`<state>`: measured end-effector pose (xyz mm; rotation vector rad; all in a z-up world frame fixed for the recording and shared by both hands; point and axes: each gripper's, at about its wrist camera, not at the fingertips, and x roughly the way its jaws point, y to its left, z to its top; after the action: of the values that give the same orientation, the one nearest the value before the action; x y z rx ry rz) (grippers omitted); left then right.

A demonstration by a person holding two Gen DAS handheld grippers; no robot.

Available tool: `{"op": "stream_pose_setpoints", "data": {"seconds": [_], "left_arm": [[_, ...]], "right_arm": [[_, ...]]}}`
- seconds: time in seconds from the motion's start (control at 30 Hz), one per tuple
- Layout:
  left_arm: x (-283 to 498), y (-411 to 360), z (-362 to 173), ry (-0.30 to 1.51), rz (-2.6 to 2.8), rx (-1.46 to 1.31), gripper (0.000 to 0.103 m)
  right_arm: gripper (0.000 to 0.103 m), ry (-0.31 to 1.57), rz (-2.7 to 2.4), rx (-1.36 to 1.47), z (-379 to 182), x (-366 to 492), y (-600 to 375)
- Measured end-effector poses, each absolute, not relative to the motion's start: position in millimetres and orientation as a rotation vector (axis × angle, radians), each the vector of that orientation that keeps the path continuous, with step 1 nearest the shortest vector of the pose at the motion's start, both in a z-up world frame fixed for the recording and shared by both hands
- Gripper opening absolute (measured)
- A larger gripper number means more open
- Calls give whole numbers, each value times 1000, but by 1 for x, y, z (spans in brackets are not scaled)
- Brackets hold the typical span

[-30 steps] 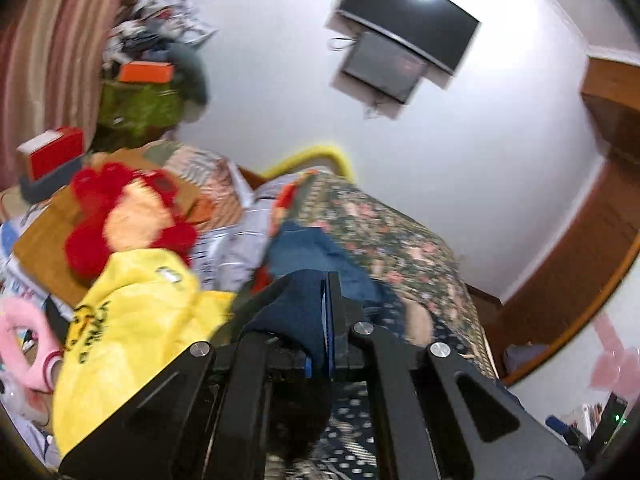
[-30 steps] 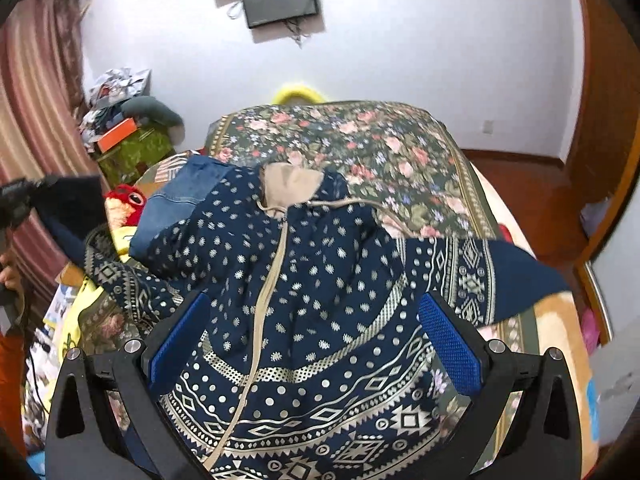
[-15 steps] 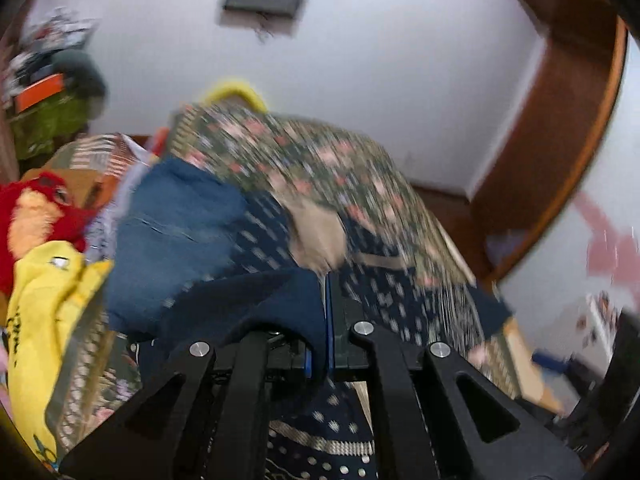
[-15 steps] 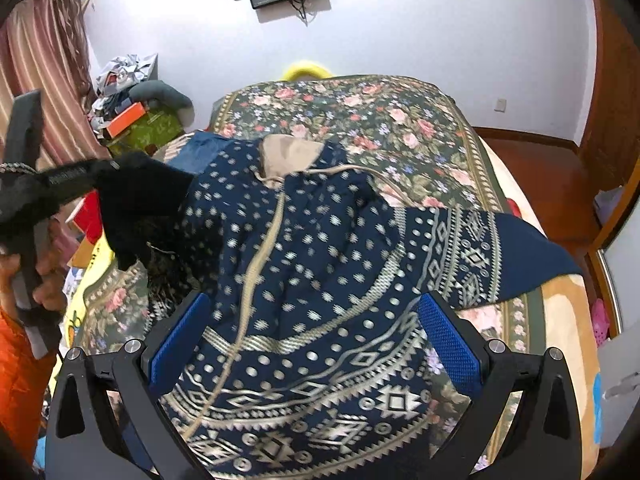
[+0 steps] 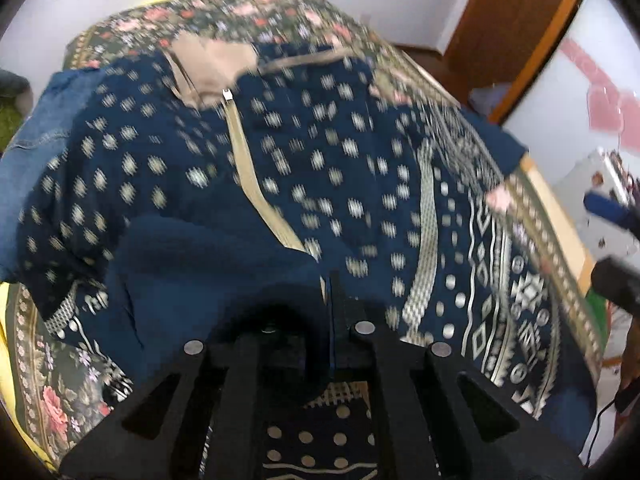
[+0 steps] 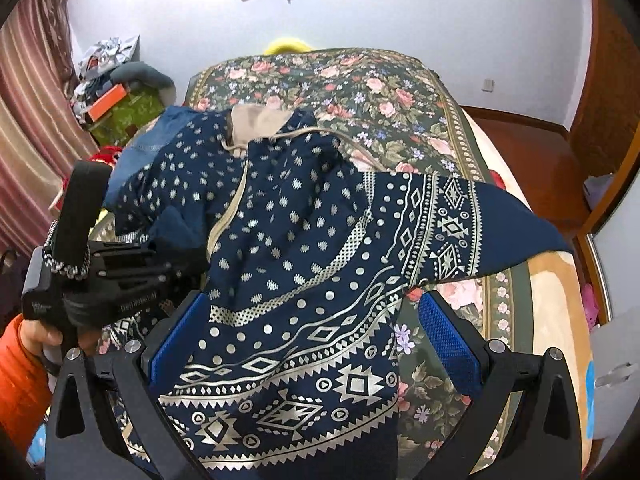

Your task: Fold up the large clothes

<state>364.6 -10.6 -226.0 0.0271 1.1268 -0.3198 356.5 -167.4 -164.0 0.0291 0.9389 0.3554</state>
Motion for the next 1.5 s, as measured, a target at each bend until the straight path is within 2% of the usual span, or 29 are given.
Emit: {"op": "stream_pose_setpoints", "data": {"seconds": [0.07, 0.13, 0.17, 0.2, 0.33, 0.47, 0.73, 1.07, 1.27, 1.37, 1.43, 1.47, 1.5], "left_arm": [[358, -11, -225, 1135, -329, 27, 11], [349, -6, -223, 1145, -350, 1, 25], [345, -1, -220, 1142, -357, -19, 35], [342, 1, -219, 1135, -359, -29, 40], [322, 32, -202, 1092, -337, -71, 41], [301, 77, -184, 1034, -253, -109, 46], [263, 159, -175, 987, -102, -204, 46], [222, 198, -212, 1035, -1, -268, 46], [208, 212, -226, 1046, 32, -305, 46], [205, 219, -230, 1048, 47, -327, 46], [203, 222, -232, 1050, 54, -329, 46], [203, 223, -232, 1052, 59, -327, 46], [202, 222, -232, 1053, 59, -325, 46]], "right_arm": [[103, 950, 364, 18, -165, 356, -164], [103, 954, 370, 3, -164, 357, -158], [103, 955, 377, -8, -162, 357, -154], [103, 954, 385, -19, -160, 357, -149], [103, 938, 418, -63, -152, 355, -130], [103, 926, 462, -145, -148, 355, -100], [103, 927, 560, -316, -156, 355, -27], [103, 1020, 719, -639, -213, 356, 82], [102, 1001, 764, -885, -258, 350, 125], [98, 986, 747, -980, -277, 349, 132], [82, 969, 735, -1030, -287, 346, 132], [78, 960, 732, -1055, -291, 345, 131], [66, 949, 733, -1063, -293, 344, 130]]}}
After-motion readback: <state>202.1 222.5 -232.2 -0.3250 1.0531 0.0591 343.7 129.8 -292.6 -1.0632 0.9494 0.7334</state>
